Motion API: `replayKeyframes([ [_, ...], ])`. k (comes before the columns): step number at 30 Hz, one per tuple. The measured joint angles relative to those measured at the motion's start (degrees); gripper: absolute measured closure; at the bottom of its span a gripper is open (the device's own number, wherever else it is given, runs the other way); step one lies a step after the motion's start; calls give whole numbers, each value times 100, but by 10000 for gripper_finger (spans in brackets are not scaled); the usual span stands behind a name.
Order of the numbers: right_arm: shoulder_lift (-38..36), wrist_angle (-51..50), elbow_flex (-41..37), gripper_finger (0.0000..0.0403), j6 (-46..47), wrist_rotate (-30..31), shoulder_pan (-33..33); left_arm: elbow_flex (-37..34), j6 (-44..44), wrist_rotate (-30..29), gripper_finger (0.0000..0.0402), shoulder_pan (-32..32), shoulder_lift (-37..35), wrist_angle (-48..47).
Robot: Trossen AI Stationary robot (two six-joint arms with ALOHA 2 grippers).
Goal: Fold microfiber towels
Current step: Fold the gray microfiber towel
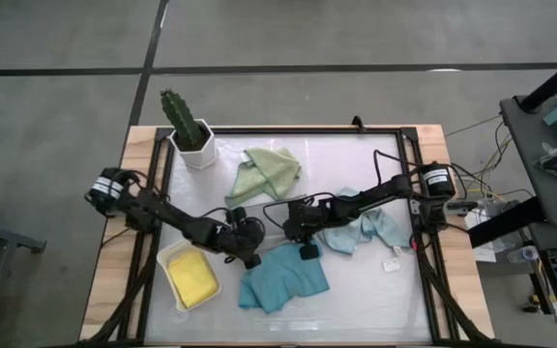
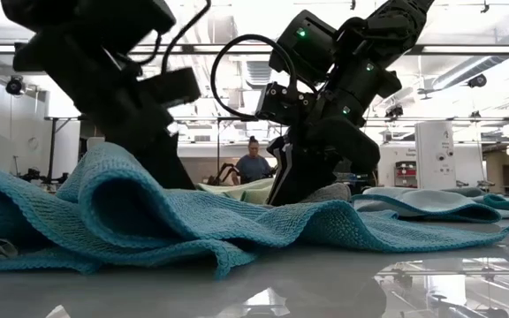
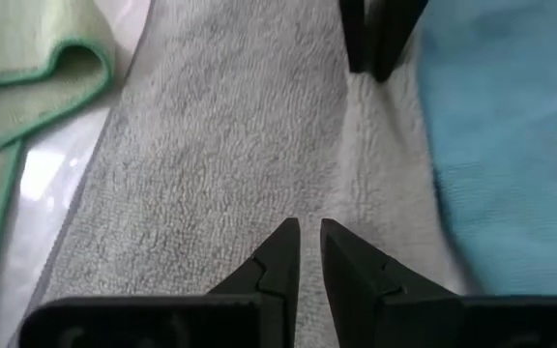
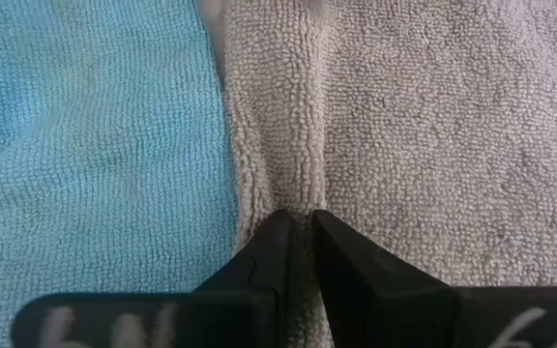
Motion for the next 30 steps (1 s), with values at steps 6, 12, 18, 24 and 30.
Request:
replayKeyframes([
  [6,0,2,0,360,-10,0,0,9,-4,124,371,36,160,-40],
  [12,0,-54,0,360,-51,-1,0,8,-7,159,371,111,196,-140],
  [18,-43,-448,7,360,-157,-1,-5,8,-5,161,371,194,194,-221],
  [24,-142,-828,11,360,-165,5,-1,9,-7,168,371,212,192,-275],
  [30,-334,-1326,4,360,-168,12,0,9,-4,179,371,212,192,-299],
])
